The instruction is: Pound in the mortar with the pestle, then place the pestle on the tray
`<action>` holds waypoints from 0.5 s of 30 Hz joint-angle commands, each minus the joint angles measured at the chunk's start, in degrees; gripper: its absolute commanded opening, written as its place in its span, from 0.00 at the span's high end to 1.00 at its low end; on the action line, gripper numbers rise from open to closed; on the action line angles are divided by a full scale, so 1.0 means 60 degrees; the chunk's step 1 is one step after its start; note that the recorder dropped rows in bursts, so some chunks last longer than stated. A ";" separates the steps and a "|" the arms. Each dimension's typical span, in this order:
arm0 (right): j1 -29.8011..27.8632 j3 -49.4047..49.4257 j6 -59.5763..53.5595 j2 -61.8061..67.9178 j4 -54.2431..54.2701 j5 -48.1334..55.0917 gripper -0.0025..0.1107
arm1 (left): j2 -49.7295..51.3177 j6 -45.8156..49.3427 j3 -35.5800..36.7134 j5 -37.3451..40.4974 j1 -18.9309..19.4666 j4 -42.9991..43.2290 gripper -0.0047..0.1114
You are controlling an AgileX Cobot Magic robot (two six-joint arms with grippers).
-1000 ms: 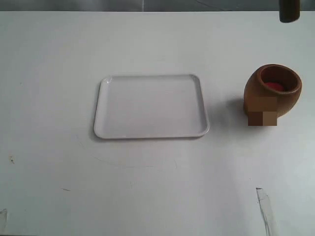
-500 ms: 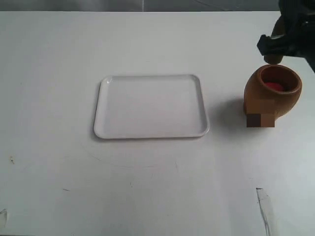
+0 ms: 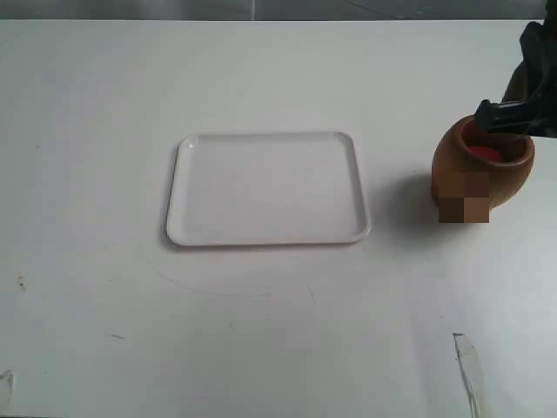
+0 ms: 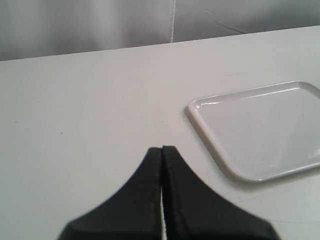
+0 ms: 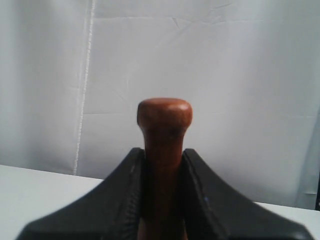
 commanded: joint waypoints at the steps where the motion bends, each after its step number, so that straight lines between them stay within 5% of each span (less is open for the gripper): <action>1: -0.0068 0.0038 -0.0492 0.0287 0.0174 -0.0193 0.98 | -0.0012 -0.0078 0.0005 -0.0029 -0.0074 -0.0070 0.96; 15: -0.0068 -0.0783 -0.0130 0.4132 0.0241 -0.0193 0.98 | -0.0012 -0.0078 0.0005 -0.0029 -0.0074 -0.0070 0.96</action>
